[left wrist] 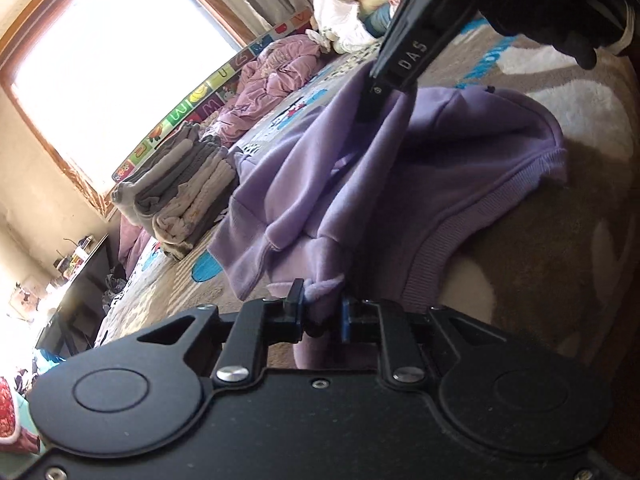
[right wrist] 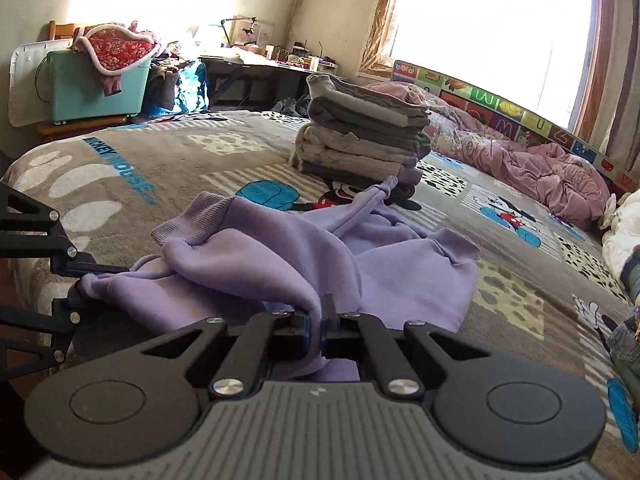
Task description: Fold clothes
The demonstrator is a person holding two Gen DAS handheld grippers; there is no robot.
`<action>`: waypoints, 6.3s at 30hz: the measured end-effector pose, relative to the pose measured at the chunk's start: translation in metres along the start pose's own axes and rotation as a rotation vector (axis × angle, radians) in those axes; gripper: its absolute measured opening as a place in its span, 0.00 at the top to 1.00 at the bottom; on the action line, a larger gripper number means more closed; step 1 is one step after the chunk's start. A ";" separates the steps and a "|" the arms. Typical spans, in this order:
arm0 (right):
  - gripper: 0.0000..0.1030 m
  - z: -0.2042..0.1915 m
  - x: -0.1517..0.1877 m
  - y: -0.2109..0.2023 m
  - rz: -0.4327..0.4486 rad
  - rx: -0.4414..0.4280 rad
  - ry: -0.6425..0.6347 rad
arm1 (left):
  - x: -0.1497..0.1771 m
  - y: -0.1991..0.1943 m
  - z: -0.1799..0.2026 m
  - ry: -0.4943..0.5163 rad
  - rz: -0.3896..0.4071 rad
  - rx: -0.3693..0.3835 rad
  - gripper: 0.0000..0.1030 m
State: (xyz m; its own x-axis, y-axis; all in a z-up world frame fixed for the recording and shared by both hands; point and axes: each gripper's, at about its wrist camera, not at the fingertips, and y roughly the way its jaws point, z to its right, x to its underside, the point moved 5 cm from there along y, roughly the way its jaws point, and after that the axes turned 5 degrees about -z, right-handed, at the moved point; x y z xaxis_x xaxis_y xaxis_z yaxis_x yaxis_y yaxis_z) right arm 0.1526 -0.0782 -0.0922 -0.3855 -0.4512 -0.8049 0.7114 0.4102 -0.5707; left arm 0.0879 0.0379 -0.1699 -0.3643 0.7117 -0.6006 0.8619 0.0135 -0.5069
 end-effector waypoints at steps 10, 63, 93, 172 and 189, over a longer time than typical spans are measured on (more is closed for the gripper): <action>0.94 0.005 0.030 0.011 0.018 -0.006 0.050 | 0.028 -0.051 -0.079 -0.475 0.153 0.284 0.60; 0.79 0.009 0.057 -0.027 0.168 -0.123 0.072 | -0.107 0.006 -0.146 -1.023 0.117 0.347 0.60; 0.40 0.028 0.060 -0.032 0.202 -0.185 0.252 | -0.228 -0.034 -0.105 -0.822 0.212 0.482 0.90; 0.76 0.157 0.163 0.007 0.274 -0.174 1.294 | -0.007 -0.030 -0.045 -0.627 0.209 0.347 0.57; 0.85 0.163 0.051 -0.011 0.340 -0.107 1.190 | 0.018 0.003 -0.025 -0.482 0.124 0.462 0.49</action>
State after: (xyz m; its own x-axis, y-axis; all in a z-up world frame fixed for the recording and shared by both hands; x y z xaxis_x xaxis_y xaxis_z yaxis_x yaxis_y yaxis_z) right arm 0.2210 -0.2346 -0.1001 -0.5239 0.6671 -0.5296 0.8496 0.4535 -0.2693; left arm 0.0926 0.0684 -0.1662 -0.4811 0.2948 -0.8256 0.7073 -0.4259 -0.5642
